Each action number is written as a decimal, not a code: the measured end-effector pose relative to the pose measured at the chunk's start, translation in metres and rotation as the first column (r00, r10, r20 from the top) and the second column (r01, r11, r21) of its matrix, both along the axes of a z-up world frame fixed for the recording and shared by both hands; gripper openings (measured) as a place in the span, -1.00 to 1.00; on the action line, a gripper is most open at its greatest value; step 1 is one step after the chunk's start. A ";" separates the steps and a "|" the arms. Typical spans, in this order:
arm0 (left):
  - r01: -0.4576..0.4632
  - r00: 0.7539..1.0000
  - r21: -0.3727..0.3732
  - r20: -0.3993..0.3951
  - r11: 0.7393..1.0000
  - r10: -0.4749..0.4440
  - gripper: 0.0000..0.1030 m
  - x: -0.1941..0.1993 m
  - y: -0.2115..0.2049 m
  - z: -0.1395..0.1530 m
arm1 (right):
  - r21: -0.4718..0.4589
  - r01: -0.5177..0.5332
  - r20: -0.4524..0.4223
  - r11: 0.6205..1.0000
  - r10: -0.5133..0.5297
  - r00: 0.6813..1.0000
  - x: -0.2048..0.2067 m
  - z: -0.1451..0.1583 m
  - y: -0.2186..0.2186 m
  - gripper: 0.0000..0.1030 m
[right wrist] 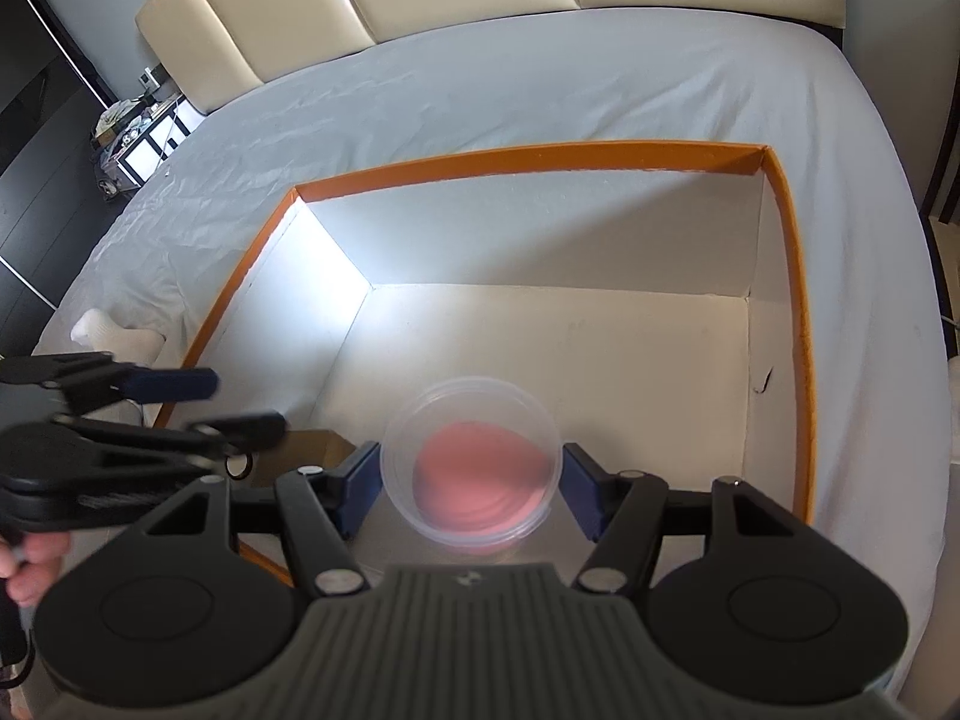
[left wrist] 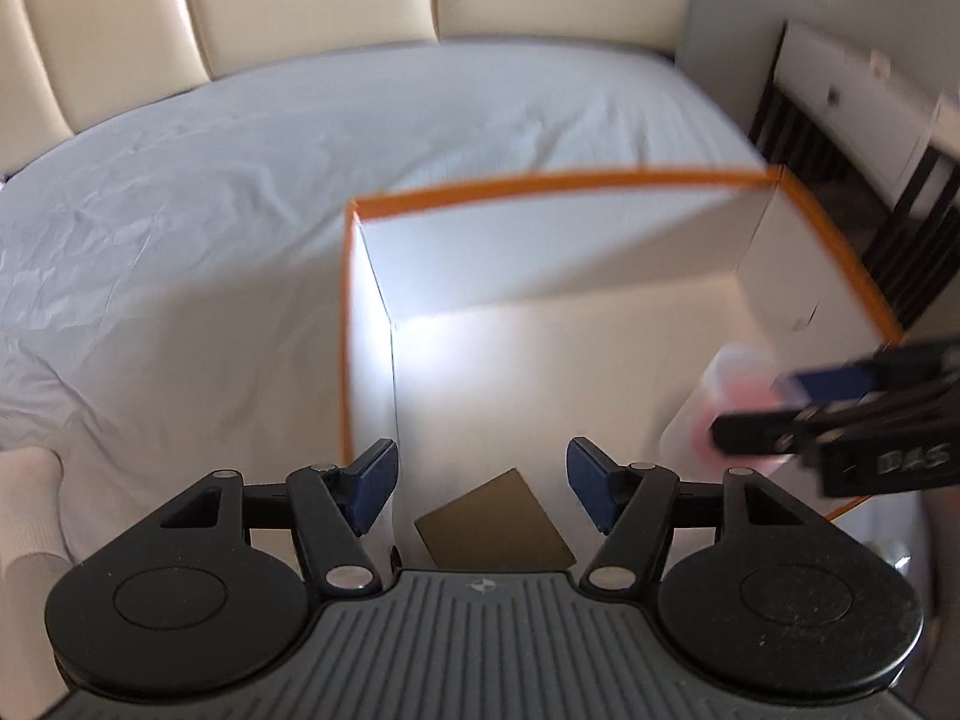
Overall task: Organize rigid objects
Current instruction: 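Lower the gold cube box into the orange box while the right tool lowers the cup, then open both tools and withdraw them from the orange box, then grasp the gold round jar with the left tool while the right tool grasps the green soap bottle, then carry the gold jar into the orange box and release it with the left tool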
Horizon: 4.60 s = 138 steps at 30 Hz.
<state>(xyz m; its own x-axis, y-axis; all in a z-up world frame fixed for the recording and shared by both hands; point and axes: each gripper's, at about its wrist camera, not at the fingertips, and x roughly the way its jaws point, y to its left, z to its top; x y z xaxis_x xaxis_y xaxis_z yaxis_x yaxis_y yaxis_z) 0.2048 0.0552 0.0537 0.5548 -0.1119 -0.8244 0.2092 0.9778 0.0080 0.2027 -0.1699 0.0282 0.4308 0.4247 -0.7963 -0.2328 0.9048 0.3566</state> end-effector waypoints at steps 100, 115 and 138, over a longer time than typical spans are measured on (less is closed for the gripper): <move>-0.306 0.950 -0.354 -0.177 0.884 0.258 -0.19 -0.126 0.032 -0.079 | -0.087 -0.165 0.051 0.982 0.170 0.984 -0.136 -0.055 0.042 -0.41; -0.264 0.963 -0.375 -0.158 0.889 0.220 -0.32 -0.119 0.018 -0.079 | -0.122 -0.195 0.047 0.973 0.202 0.978 -0.128 -0.061 0.056 -0.35; -0.190 0.974 -0.408 0.036 0.893 0.224 -0.39 -0.148 0.027 -0.010 | -0.075 -0.181 0.124 0.981 0.190 0.974 -0.140 -0.010 0.041 -0.42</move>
<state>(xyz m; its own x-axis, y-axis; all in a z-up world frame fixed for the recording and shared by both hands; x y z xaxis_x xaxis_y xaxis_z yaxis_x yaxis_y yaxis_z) 0.0564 0.0822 0.0435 0.6637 -0.2977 -0.6862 0.0169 0.9231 -0.3842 0.0624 -0.1290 0.0183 0.4505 0.4575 -0.7666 -0.4392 0.8612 0.2559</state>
